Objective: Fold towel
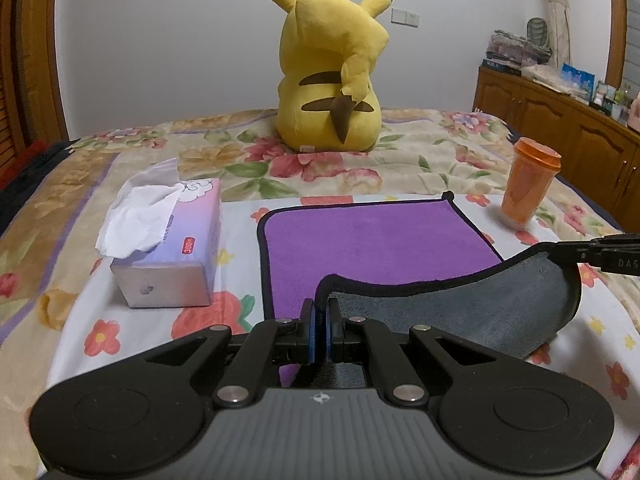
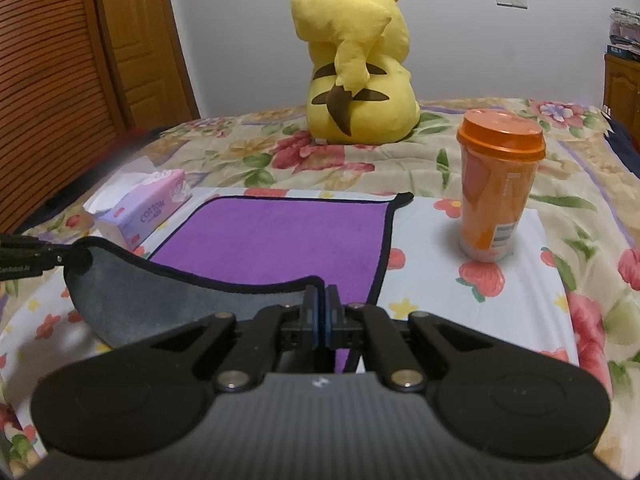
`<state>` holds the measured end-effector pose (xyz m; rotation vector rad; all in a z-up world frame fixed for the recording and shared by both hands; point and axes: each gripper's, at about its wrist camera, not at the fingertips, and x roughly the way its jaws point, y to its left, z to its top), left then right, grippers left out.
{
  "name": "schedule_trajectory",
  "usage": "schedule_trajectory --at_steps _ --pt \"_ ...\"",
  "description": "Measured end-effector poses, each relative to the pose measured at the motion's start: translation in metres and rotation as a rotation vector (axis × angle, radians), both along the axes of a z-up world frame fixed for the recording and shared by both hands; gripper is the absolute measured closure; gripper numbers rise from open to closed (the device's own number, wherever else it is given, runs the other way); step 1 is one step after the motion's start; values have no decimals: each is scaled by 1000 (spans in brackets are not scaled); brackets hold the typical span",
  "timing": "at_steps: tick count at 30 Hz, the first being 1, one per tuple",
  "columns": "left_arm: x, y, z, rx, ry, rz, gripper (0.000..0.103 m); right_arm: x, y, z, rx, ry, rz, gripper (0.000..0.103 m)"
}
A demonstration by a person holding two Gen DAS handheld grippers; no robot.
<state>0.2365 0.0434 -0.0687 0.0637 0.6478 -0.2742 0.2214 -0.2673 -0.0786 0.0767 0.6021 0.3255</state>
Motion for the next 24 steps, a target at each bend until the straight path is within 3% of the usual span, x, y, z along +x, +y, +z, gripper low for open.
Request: schedule_trajectory --at_steps 24 --pt "29 0 9 -16 -59 -1 95 27 5 3 -21 -45 14 99"
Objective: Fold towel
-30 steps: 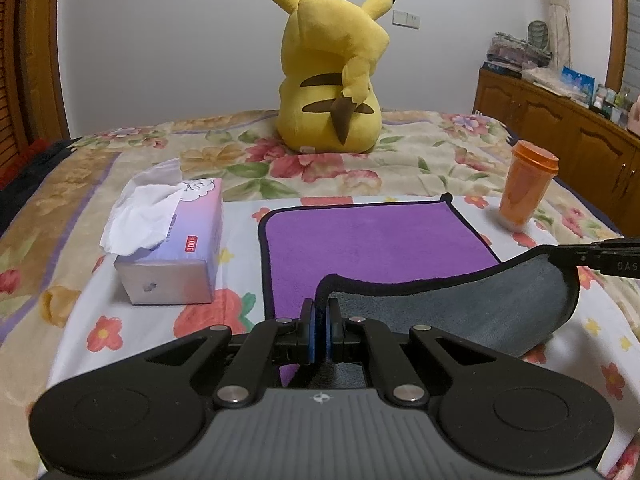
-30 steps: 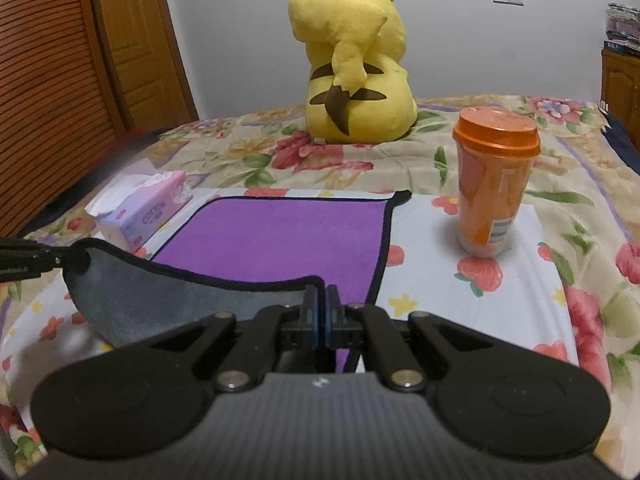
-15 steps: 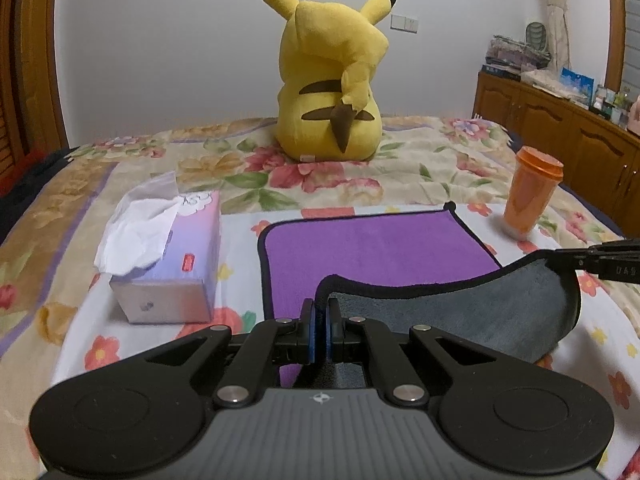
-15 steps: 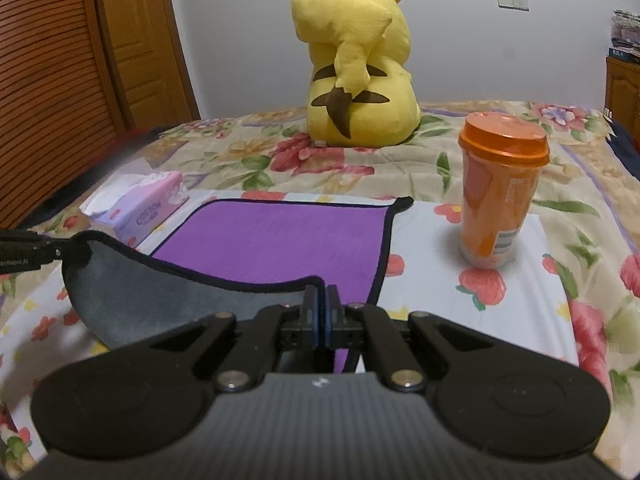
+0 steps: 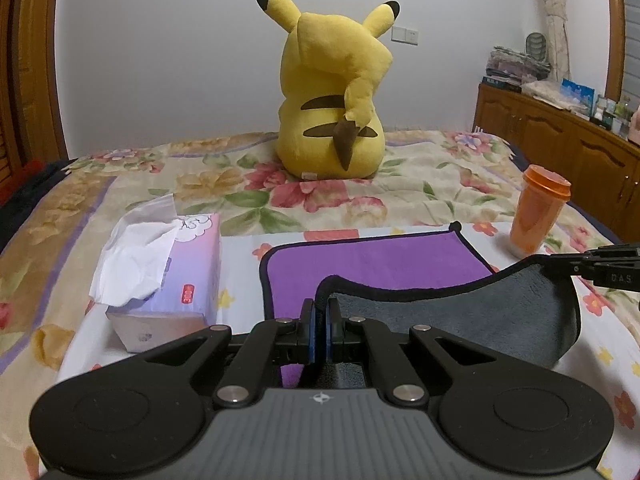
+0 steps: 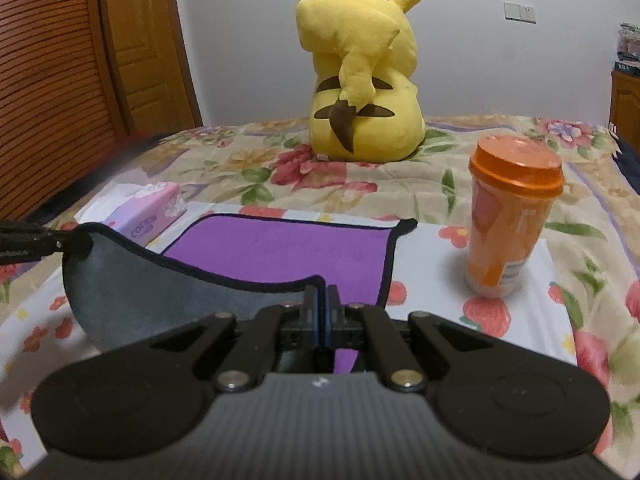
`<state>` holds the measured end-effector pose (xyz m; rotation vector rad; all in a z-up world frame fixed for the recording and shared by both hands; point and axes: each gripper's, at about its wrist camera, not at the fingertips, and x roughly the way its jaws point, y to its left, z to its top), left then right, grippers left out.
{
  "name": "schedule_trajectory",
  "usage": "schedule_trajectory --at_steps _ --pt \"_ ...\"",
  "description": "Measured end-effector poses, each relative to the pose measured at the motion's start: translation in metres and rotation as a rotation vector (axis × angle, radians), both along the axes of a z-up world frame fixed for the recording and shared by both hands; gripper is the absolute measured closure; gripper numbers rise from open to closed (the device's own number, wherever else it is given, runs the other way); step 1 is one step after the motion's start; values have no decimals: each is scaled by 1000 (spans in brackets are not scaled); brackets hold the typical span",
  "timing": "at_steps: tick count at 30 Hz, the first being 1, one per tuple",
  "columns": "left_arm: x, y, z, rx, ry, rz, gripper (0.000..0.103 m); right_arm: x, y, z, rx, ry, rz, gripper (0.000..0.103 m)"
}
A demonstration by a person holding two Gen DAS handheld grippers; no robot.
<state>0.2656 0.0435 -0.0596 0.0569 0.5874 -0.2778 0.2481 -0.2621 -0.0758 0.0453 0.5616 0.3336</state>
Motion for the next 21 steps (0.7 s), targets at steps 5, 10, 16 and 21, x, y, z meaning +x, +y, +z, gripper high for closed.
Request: schedule_trajectory --at_steps 5,10,16,21 --pt "11 0 -3 -2 0 5 95 10 0 1 -8 -14 2 99" --pt "22 0 -7 2 0 8 95 20 -1 1 -7 -24 6 99" --pt "33 0 -8 1 -2 12 95 30 1 -1 -14 -29 14 99" --pt "43 -1 -4 -15 -14 18 95 34 3 1 -19 -48 17 99"
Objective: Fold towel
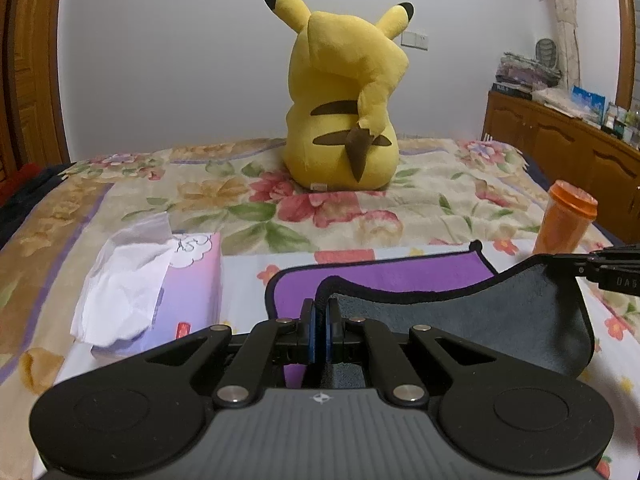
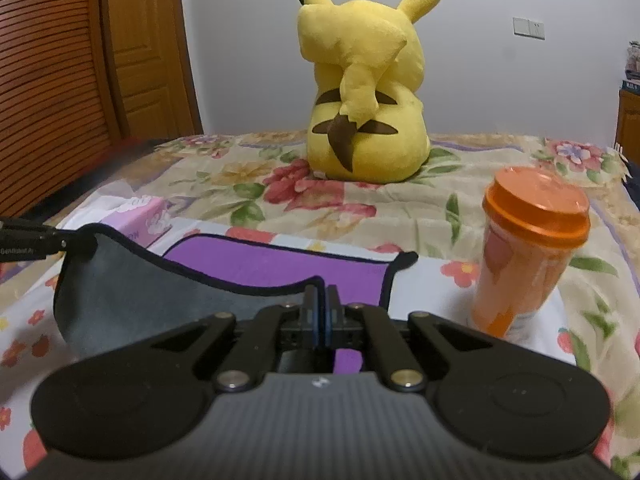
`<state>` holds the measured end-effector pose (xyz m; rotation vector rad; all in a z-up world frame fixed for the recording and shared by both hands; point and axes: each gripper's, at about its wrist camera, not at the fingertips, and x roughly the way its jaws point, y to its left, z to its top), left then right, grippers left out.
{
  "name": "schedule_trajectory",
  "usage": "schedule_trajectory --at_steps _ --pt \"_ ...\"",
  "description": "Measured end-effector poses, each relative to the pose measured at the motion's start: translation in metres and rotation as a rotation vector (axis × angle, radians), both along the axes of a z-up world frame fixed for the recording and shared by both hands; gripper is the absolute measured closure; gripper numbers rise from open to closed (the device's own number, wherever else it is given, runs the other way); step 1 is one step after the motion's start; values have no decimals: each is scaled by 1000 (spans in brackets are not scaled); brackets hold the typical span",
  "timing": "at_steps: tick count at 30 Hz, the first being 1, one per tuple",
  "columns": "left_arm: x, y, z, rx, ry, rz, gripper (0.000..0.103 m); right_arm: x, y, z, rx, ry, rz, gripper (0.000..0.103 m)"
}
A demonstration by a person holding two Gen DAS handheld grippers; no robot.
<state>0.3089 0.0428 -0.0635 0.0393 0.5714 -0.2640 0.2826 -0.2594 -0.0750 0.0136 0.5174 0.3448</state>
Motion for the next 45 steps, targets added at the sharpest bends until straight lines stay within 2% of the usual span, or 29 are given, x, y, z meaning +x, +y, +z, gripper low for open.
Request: schedule_trajectory --at_steps 11,21,31,37,45 --pt "21 -10 7 -21 -36 -1 95 9 4 14 9 -56 -1 99" --pt "47 -16 -5 -7 -24 29 95 27 4 9 -20 -99 -21 99" --pt "76 -20 -5 0 -38 74 95 55 2 2 -26 -126 -66 99" --pt "90 -23 -18 11 -21 95 95 71 7 -10 -60 -114 -77 99" --pt "104 -23 -49 31 27 111 95 84 6 -37 -92 -47 -111 99"
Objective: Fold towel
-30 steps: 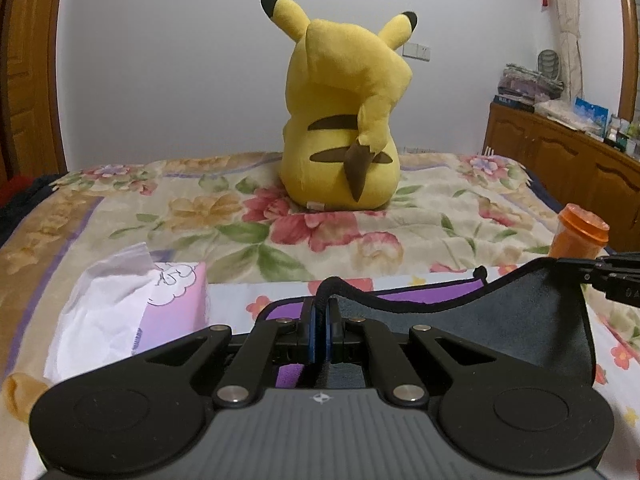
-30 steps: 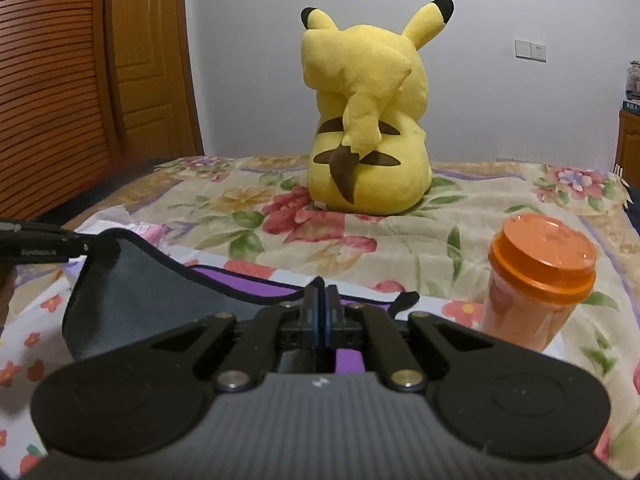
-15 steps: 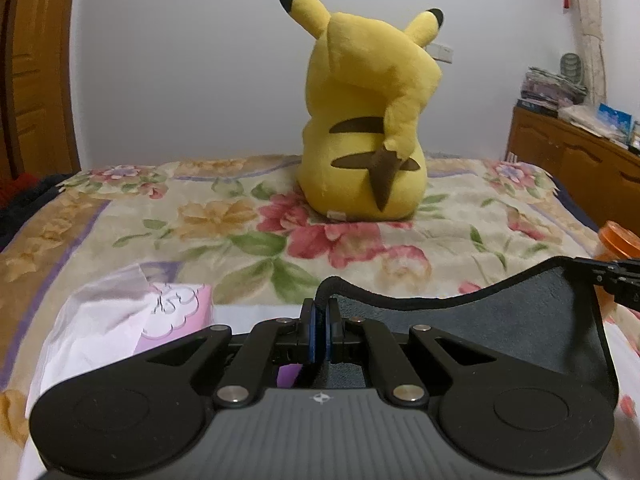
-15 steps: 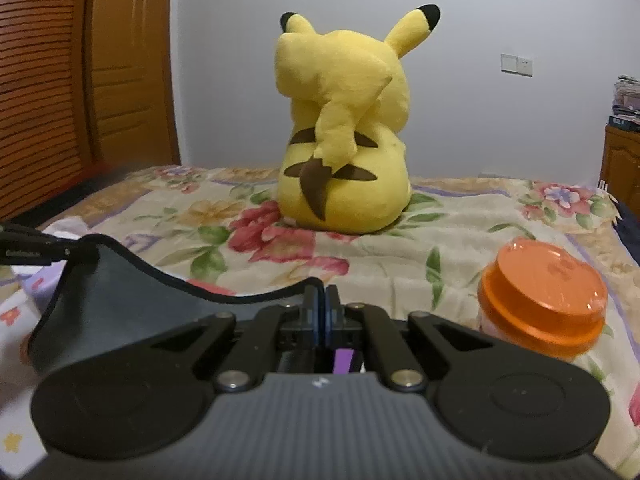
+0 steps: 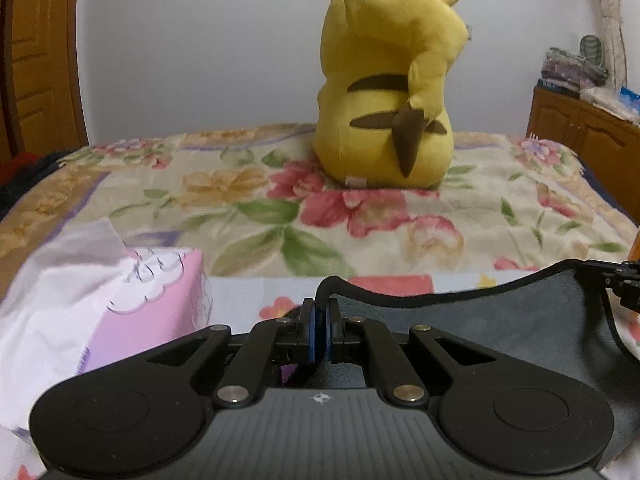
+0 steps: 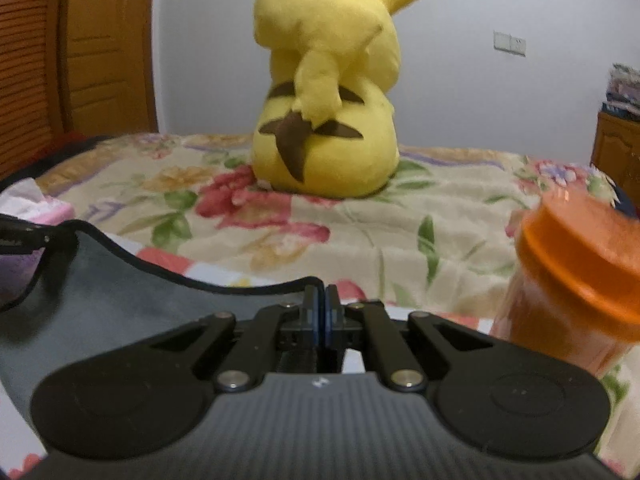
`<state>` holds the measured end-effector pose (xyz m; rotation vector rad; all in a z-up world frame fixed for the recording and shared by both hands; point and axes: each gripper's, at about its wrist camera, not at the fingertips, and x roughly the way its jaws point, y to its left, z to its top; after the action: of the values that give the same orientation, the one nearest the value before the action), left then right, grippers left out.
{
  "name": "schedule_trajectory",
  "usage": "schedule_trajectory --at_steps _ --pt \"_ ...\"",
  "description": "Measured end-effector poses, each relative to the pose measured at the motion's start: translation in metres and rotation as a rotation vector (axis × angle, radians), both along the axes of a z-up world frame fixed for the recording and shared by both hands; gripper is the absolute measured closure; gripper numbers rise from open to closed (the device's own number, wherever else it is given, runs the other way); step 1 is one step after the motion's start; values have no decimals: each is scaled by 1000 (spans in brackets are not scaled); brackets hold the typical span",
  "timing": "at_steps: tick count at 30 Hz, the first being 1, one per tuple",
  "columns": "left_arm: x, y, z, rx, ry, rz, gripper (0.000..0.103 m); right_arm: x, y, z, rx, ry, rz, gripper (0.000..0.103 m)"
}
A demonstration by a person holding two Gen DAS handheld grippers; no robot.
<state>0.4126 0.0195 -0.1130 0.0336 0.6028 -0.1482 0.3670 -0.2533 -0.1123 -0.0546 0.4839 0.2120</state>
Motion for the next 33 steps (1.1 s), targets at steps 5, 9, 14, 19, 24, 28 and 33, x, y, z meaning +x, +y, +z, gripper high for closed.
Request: schedule_trajectory --at_steps 5,9,14,19,24,28,33 --pt "0 0 -4 8 7 21 77 3 -1 -9 -12 36 -30 95" --pt "-8 -1 -2 2 14 12 56 0 -1 -6 -11 46 -43 57" --pt "-26 -5 5 35 33 -26 52 -14 -1 4 -6 46 -32 54" --pt "-52 -2 13 62 62 -50 52 -31 -1 20 0 49 -31 53" --pt "-83 -2 27 81 75 -77 52 -53 0 39 6 38 -18 53" --pt "-105 -3 40 91 73 -95 52 -70 3 53 12 35 -9 53" --pt "-127 -6 49 95 70 -103 46 -92 6 63 32 33 -2 52"
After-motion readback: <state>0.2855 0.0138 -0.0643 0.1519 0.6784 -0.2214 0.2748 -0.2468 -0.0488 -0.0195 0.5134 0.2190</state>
